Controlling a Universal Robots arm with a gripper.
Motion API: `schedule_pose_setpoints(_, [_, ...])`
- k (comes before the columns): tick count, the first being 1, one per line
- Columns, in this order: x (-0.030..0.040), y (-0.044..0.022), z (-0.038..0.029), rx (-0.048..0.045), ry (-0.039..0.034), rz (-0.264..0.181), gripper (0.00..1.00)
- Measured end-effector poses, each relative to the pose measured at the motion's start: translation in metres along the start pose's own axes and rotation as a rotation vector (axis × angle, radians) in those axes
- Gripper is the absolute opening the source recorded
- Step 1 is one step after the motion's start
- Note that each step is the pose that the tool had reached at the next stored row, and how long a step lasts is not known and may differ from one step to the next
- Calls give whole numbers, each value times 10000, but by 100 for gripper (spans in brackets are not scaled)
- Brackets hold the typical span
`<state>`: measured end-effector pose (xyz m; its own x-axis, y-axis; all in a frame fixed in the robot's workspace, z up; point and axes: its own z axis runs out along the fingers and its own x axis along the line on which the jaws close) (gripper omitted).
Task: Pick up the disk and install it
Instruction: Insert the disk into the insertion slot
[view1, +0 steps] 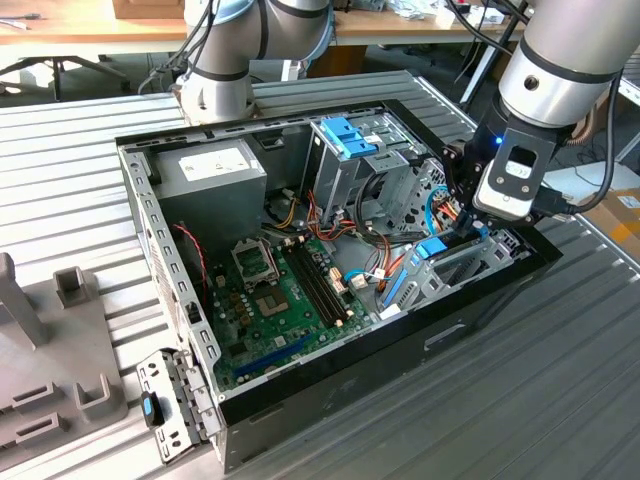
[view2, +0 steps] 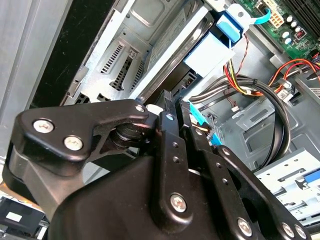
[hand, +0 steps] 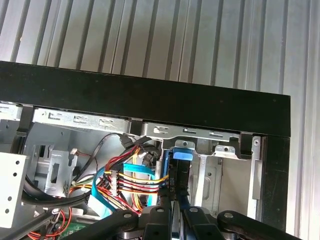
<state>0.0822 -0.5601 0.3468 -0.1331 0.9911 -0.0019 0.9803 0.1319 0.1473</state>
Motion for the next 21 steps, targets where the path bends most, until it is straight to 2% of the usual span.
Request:
schedule_pose_setpoints(2, [1,-2,1,-75,84,13,16])
schedule_pose_setpoints(3, [1,-3,1,-184,191,29,16])
schedule_pose_setpoints(4, [1,-3,-1,-320,263,39,16])
schedule_pose_setpoints(5, [2,-3,-1,-376,290,43,16])
schedule_pose_setpoints(8, [1,-2,-6,-402,290,100,16])
schedule_pose_setpoints(11, [1,-2,-8,-453,258,236,16])
schedule_pose_setpoints(21, [-19,-36,-13,-456,237,351,16])
